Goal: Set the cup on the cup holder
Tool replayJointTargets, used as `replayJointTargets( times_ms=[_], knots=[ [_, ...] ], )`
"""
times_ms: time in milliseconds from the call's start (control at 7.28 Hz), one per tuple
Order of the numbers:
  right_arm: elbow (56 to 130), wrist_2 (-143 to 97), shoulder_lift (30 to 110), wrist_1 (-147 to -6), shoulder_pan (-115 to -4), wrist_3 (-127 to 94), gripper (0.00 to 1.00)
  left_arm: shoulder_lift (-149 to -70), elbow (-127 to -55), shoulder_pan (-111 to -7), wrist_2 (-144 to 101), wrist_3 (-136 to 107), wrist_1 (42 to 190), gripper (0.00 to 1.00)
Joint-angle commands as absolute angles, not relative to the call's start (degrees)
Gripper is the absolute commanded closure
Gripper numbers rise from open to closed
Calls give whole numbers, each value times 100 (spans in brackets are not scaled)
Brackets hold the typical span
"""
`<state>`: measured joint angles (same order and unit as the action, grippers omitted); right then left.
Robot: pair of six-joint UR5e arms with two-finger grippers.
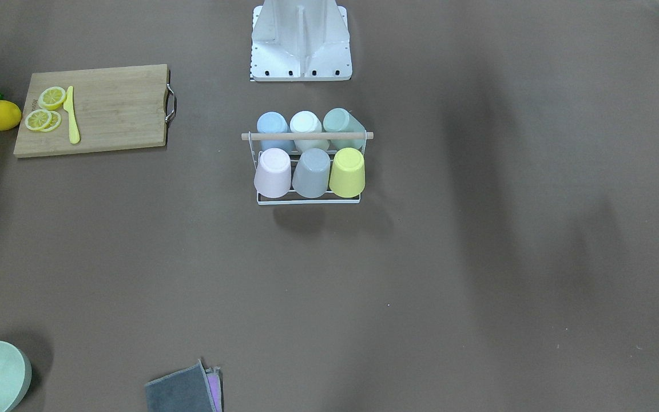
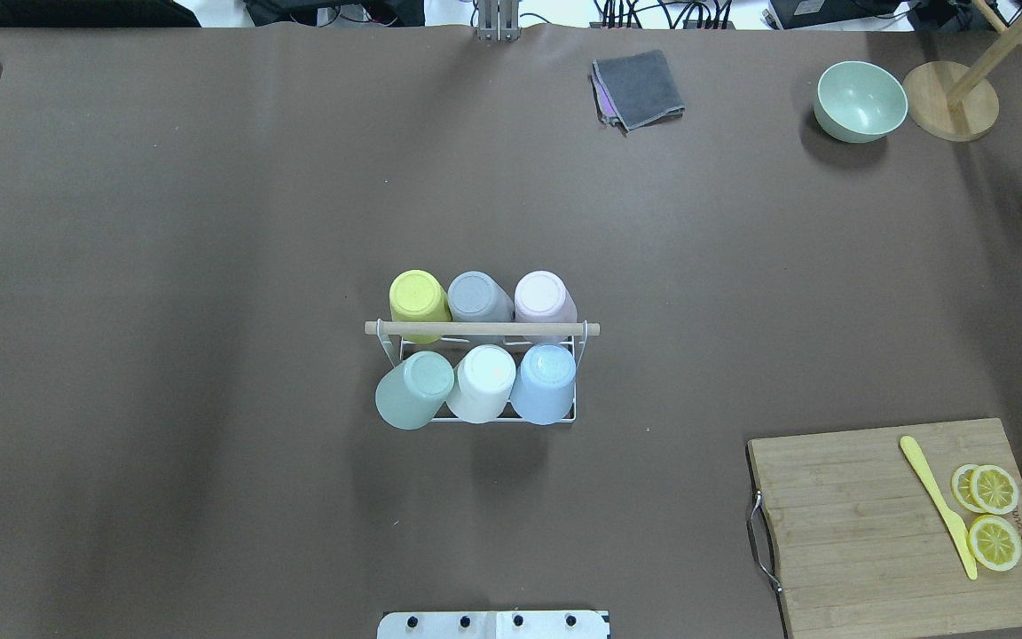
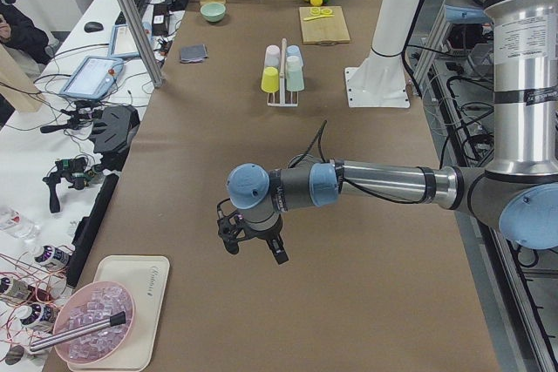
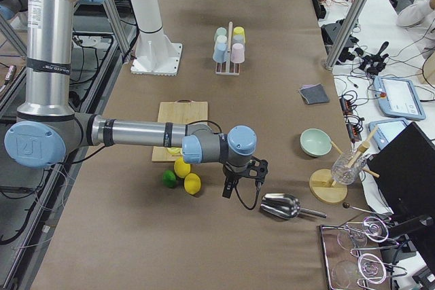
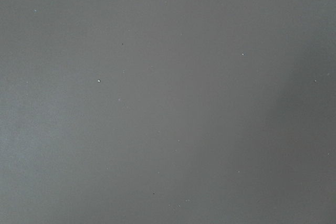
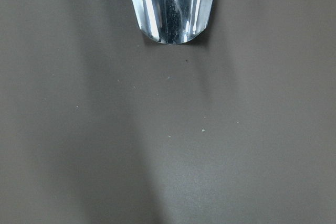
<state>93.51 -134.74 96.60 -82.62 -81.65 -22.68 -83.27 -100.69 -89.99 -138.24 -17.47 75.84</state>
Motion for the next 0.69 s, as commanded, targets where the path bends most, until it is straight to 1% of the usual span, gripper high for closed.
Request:
replayJointTargets(
  times_ms=[0, 550],
  knots=[
    [9352, -13474, 9659, -8262, -8165, -2268, 0, -8315, -10063, -9000, -13825, -1749, 7585, 2],
    [9352, -13474, 9650, -8262, -8165, -2268, 0, -8306, -10028, -9009, -13825, -1740, 7585, 2]
  ],
)
